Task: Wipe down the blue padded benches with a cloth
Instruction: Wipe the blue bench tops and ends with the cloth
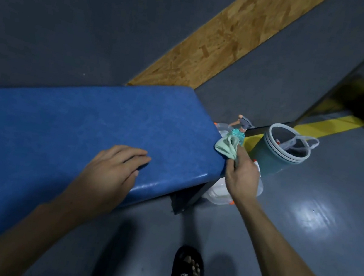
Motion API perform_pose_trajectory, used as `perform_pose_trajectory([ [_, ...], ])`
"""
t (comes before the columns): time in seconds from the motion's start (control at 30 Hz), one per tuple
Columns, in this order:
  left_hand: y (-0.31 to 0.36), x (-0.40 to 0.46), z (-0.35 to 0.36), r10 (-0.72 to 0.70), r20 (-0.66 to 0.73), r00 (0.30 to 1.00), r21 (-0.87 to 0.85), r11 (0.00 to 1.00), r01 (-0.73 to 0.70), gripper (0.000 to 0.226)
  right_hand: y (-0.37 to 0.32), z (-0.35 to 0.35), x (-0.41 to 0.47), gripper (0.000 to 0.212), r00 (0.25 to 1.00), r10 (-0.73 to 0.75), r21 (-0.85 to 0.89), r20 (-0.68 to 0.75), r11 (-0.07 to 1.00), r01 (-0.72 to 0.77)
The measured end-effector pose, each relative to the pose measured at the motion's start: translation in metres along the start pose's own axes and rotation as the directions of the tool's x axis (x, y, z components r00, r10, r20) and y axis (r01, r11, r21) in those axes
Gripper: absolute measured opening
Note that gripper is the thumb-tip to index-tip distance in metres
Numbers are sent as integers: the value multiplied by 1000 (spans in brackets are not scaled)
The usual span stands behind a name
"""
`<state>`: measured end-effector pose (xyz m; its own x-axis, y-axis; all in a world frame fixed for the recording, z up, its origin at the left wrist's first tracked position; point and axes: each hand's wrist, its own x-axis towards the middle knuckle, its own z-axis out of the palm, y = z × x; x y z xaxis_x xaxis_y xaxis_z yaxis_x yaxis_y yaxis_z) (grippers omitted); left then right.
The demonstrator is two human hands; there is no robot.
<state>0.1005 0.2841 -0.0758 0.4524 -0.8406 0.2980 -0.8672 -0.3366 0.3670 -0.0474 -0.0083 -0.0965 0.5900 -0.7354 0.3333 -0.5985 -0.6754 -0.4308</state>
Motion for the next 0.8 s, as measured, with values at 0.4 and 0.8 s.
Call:
perform_pose_trajectory([
  [0.4, -11, 0, -1, 2, -5, 1000, -117, 993, -3, 40, 2, -1, -30, 26, 966, -254, -9, 34, 967, 255],
  [0.8, -31, -21, -18, -28, -39, 999, -134, 991, 22, 38, -26, 18, -20, 11, 989, 75, 52, -125, 996, -69],
])
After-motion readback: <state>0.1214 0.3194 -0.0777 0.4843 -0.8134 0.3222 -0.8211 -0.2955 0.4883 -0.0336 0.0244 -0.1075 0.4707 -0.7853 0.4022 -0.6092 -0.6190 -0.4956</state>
